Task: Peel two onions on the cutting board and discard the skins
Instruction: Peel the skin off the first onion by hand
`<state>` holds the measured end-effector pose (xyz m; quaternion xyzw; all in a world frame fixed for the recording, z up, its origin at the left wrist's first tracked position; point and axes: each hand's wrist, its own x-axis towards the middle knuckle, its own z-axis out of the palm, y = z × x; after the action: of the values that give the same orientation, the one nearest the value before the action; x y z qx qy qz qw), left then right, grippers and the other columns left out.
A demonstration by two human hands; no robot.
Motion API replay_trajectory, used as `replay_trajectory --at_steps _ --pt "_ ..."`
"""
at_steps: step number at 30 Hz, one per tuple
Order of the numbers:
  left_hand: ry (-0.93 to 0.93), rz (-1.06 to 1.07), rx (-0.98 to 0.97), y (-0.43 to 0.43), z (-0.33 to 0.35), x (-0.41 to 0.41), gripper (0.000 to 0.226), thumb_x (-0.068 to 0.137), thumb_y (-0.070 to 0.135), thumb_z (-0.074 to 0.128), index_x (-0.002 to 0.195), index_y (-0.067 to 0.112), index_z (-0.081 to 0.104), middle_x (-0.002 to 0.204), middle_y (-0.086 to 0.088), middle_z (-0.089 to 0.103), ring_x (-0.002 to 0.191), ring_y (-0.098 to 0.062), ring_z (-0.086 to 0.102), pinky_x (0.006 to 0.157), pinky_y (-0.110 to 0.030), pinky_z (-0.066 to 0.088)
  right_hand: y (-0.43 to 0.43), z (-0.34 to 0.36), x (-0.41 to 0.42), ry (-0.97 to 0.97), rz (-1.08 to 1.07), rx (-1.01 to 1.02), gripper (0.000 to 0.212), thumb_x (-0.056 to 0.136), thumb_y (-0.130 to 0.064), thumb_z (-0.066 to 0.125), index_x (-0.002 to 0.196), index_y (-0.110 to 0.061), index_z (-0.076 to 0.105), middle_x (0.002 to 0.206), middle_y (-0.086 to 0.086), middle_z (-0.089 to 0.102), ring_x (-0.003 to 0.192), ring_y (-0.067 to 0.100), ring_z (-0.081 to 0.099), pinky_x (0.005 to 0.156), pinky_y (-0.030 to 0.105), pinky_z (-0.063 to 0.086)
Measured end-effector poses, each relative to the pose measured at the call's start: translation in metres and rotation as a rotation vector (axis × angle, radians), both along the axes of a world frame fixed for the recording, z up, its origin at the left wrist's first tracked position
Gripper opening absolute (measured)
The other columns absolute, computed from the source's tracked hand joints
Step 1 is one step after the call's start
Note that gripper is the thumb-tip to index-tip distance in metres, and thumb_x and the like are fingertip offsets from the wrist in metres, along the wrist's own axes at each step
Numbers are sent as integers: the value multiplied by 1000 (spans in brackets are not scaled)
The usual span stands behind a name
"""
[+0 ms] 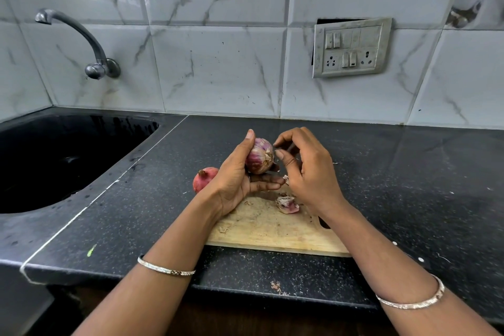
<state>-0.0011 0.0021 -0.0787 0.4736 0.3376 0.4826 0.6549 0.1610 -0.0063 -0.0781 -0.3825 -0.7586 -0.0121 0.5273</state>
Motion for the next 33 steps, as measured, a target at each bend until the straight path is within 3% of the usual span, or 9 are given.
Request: replay_trajectory --at_steps 3,6,11,17,22,27,33 --pt "26 -14 34 -2 1 0 65 97 65 46 128 9 63 112 -26 68 79 -28 70 72 -39 62 -1 1 0 -20 63 -28 20 93 -10 68 110 -19 66 102 -8 59 92 5 60 78 25 51" --pt "58 -21 52 -3 1 -1 59 99 64 45 120 13 67 105 -19 69 74 -27 70 69 -38 61 1 0 0 -25 86 -36 15 91 -8 70 104 -17 69 100 -7 61 91 5 60 79 27 51" --pt "118 12 68 -4 2 -1 58 99 62 45 110 8 63 84 -12 67 64 -26 66 60 -34 59 5 -1 2 -58 78 -16 12 91 -4 69 96 -14 68 93 -6 59 86 10 59 75 32 50" --pt "113 65 54 -3 1 -1 66 101 61 42 110 1 66 79 -17 66 60 -25 63 58 -34 57 5 -4 1 -111 97 -59 8 94 -5 60 98 -11 62 94 -5 57 87 17 55 75 37 49" --pt "81 92 22 -3 3 -1 68 100 61 41 105 -2 64 77 -18 66 57 -24 62 54 -32 55 2 -1 2 -77 78 -104 11 92 -5 62 96 -14 60 92 -8 57 87 12 55 75 30 46" --pt "70 80 13 -6 4 -1 69 100 61 41 106 -4 64 78 -19 65 55 -23 59 54 -32 53 -6 3 1 -8 86 -132 26 82 3 65 100 -15 63 94 -11 62 88 11 60 69 13 42" --pt "77 53 19 -7 5 -2 65 101 59 41 106 0 66 76 -18 63 53 -22 56 49 -29 50 0 3 1 -7 115 -101 11 92 -16 71 102 -15 68 97 -7 66 91 9 64 80 33 53"
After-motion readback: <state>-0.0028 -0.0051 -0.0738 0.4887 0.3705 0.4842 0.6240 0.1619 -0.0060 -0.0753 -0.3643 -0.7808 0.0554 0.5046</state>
